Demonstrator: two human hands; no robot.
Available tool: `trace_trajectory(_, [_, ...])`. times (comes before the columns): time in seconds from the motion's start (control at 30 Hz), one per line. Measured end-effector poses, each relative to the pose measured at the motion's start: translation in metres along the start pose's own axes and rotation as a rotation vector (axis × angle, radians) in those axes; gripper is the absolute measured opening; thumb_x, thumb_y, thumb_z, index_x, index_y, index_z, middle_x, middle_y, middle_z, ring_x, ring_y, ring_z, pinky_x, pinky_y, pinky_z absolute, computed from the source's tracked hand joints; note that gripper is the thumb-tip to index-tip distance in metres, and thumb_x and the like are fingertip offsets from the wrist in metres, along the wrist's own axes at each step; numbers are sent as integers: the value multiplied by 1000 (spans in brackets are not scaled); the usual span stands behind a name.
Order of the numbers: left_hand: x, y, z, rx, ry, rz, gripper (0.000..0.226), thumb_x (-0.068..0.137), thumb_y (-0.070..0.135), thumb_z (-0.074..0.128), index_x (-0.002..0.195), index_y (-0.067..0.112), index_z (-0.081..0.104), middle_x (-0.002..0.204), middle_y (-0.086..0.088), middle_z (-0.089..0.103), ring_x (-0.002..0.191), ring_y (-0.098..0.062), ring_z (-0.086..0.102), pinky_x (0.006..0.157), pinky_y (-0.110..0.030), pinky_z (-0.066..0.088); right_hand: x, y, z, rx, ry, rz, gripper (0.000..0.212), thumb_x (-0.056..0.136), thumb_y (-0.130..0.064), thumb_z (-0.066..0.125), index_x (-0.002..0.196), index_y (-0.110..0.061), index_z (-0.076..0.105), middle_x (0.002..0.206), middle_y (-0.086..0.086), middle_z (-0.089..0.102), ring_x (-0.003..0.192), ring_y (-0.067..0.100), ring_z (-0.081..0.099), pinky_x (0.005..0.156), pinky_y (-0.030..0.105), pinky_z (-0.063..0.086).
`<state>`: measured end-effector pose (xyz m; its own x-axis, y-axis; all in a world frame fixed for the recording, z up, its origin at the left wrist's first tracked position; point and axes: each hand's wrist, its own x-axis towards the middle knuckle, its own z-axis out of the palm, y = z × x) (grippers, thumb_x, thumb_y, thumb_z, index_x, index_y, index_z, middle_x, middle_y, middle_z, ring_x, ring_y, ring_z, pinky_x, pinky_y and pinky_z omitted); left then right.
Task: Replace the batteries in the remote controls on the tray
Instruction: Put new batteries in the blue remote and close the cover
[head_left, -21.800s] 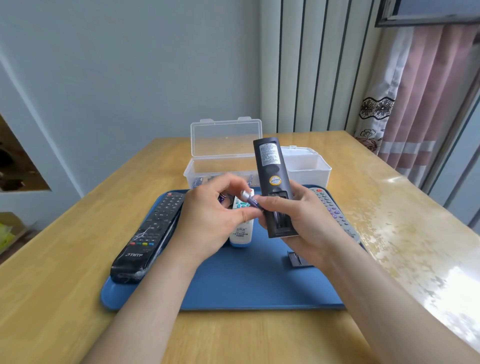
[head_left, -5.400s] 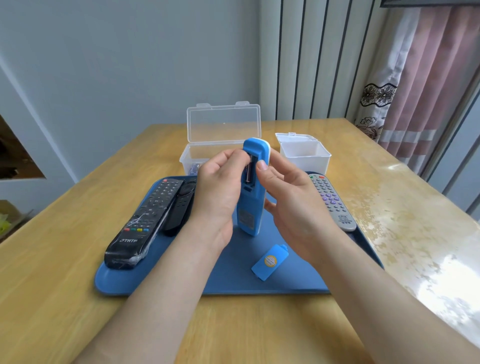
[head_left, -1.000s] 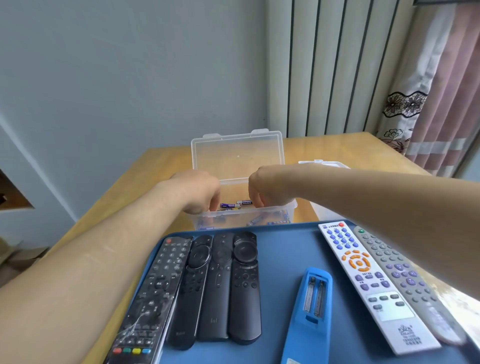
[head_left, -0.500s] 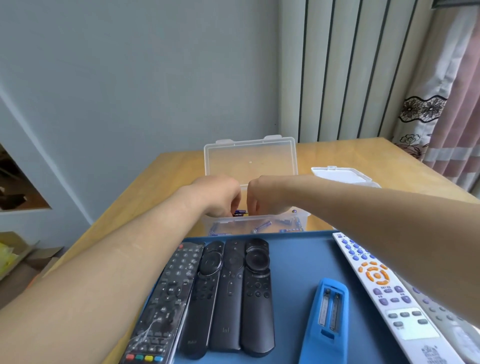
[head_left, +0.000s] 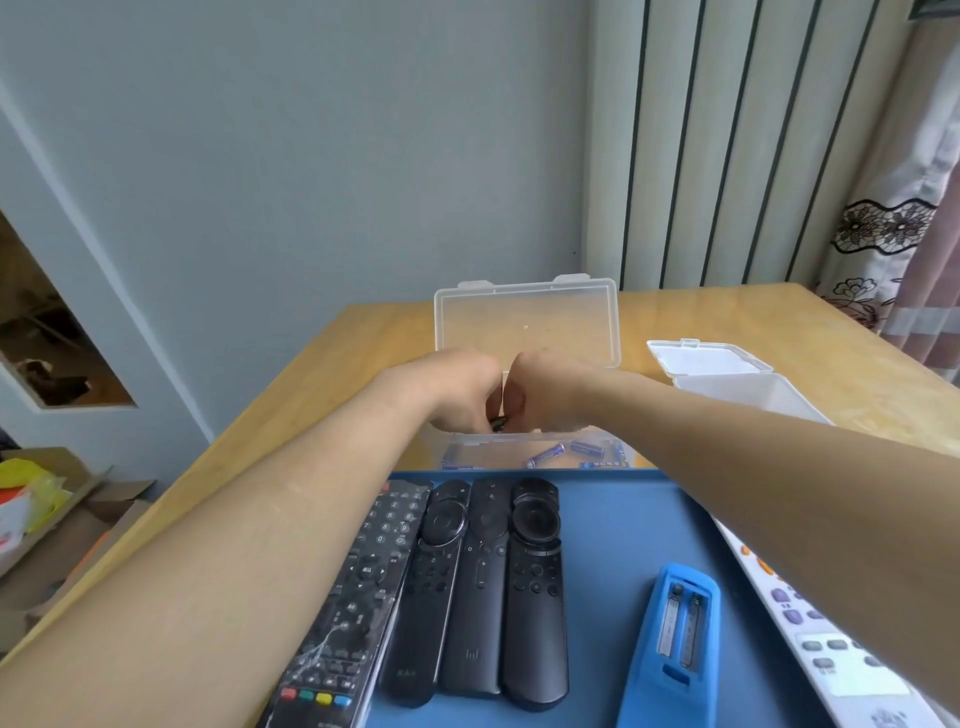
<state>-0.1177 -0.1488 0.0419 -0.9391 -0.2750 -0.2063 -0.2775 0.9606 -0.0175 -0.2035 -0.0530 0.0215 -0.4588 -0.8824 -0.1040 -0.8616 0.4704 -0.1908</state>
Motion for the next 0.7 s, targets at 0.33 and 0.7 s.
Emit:
trace_trajectory(0.33, [-63, 10, 8, -1224, 266, 94, 17, 99, 9, 51, 99, 5, 67, 74, -2, 63, 59, -7, 61, 58, -19, 52, -67, 1, -22, 1527, 276, 51, 16, 90, -7, 67, 103, 3, 64, 71, 10, 60, 58, 13, 53, 62, 19, 52])
trace_trajectory(0.7, [-134, 97, 48, -1400, 487, 141, 14, 75, -3, 76, 80, 5, 65, 75, -10, 66, 66, -14, 58, 60, -23, 52, -194, -4, 4, 1411, 143, 155, 26, 98, -17, 49, 83, -9, 69, 66, 8, 59, 48, 11, 36, 43, 19, 26])
